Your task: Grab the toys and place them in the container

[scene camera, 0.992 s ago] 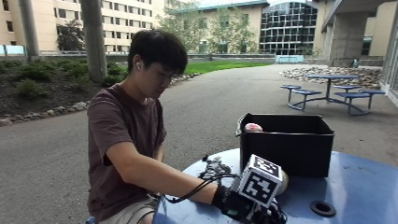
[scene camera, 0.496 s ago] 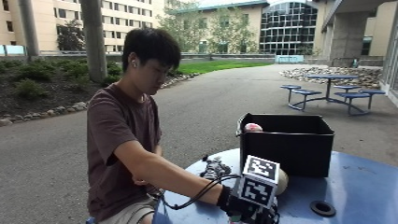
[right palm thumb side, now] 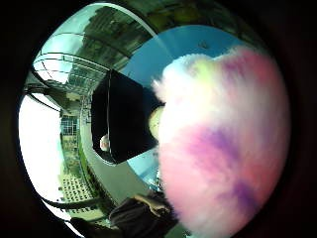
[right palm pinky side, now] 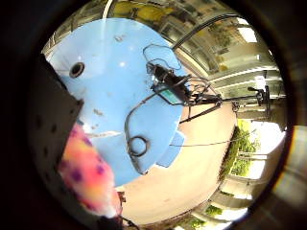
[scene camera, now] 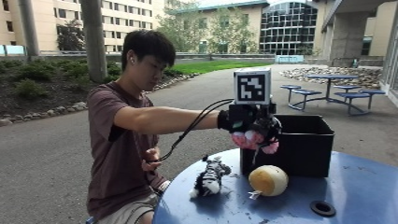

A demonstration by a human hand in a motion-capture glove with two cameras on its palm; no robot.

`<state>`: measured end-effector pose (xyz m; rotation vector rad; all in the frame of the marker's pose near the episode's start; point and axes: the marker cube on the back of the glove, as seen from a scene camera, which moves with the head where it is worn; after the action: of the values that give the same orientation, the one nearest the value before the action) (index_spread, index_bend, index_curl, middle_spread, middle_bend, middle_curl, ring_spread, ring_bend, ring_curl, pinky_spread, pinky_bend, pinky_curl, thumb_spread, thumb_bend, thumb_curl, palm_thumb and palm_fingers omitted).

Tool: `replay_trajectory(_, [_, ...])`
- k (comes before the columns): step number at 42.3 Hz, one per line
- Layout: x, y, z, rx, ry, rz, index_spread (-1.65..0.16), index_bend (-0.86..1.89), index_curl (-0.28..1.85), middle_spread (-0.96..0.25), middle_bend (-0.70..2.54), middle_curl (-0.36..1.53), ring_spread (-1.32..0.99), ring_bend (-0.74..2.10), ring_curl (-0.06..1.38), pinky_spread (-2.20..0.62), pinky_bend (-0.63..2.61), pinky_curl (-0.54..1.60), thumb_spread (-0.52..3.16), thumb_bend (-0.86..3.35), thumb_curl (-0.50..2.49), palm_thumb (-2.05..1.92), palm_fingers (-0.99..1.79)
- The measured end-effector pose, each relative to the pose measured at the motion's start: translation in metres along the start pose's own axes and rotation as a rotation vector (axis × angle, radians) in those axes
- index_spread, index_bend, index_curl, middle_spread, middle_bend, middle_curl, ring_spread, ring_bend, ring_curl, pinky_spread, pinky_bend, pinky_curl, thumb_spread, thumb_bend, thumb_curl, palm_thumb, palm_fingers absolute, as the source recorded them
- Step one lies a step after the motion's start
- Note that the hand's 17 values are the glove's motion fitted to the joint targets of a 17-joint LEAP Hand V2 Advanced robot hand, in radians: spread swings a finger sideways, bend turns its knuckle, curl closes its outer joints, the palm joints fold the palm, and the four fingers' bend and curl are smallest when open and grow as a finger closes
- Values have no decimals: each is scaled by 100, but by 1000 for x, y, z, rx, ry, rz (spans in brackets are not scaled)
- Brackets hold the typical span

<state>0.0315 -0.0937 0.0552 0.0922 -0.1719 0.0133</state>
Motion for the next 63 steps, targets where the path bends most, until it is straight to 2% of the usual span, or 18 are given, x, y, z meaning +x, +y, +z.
replay_trajectory(8, [-44,1,-68,93,151,-75,-24,115,61,-17,136,72,-38,130,62,-34,96,48,40,14,86,61,90])
replay_trajectory(11, [-70,-3,-85,113,123,-69,-25,115,63,-17,137,73,-38,131,63,-34,98,49,36,13,88,61,88])
replay_trajectory(15, [-124,-10,-104,137,77,-165,-27,115,66,-17,138,74,-39,133,64,-33,99,50,31,12,90,61,87])
replay_trajectory(18, [-172,-20,-109,143,23,-140,-27,115,68,-17,139,75,-39,133,65,-33,99,50,29,11,92,61,86])
replay_trajectory(23, [-227,-35,-97,141,97,-213,-29,114,72,-18,140,76,-40,134,66,-33,101,51,25,10,95,61,84])
replay_trajectory(27, [-275,-46,-82,134,92,-318,-29,113,75,-18,141,77,-40,134,67,-32,102,52,22,9,96,62,83])
replay_trajectory(34, [-333,-58,-57,120,64,-390,-31,112,80,-18,141,78,-40,135,68,-33,103,52,20,7,99,62,80])
replay_trajectory(47, [-401,-70,-7,88,120,-402,-33,106,88,-18,142,79,-41,135,69,-32,106,53,19,4,104,63,72])
replay_trajectory(50, [-406,-68,0,18,157,-382,-33,94,90,-20,136,78,-40,135,70,-32,114,56,24,3,104,63,56])
replay_trajectory(52, [-409,-65,3,-50,172,-373,-31,67,85,-22,122,75,-39,142,72,-32,122,59,38,-1,103,57,26])
replay_trajectory(53, [-410,-64,4,-72,173,-371,-30,44,80,-21,112,71,-37,135,70,-30,129,60,52,-9,98,42,-12])
replay_trajectory(55, [-406,-62,1,-85,161,-374,-26,25,74,-14,80,62,-30,122,68,-23,141,63,65,-14,91,27,-59])
replay_trajectory(56, [-401,-61,-3,-81,149,-376,-24,18,70,-11,69,59,-26,112,65,-19,142,61,70,-15,87,20,-67])
replay_trajectory(59, [-383,-58,-16,-69,109,-363,-22,6,56,-5,49,50,-19,91,57,-12,138,57,83,-11,79,8,-60])
replay_trajectory(63, [-336,-51,-35,-81,147,-360,-20,4,45,-1,34,44,-14,73,49,-6,127,53,95,-7,71,-1,-50])
